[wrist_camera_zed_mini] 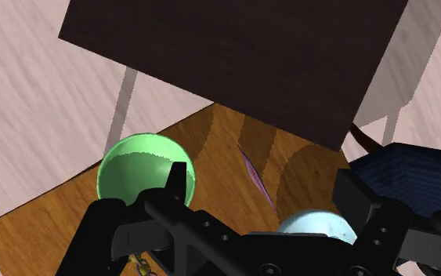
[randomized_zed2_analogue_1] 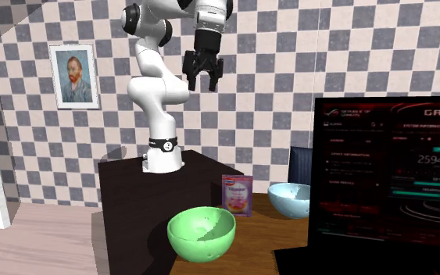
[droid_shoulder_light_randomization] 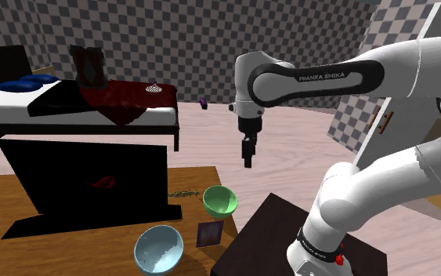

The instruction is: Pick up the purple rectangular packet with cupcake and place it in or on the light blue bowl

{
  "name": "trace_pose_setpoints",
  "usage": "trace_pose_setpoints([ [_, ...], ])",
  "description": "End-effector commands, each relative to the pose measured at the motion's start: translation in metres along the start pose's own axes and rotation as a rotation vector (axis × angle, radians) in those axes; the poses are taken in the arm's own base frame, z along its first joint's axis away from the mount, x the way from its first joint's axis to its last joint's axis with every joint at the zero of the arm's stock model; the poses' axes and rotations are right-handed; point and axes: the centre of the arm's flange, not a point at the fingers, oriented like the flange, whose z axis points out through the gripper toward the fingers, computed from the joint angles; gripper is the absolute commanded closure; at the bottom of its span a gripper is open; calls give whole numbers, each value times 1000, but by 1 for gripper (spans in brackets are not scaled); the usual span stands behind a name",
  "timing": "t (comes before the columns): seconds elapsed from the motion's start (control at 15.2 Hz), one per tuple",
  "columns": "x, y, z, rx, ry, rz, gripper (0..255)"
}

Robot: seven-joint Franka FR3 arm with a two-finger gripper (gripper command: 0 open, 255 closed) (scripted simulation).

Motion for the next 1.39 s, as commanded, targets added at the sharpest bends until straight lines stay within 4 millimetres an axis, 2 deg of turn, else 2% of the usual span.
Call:
trace_pose_setpoints([
  [0.0,12,-6,23,-11,8,-49,0],
  [1.25,119,-65,240,-105,59,-505,0],
  [1.32,121,-66,245,-107,61,-515,0],
])
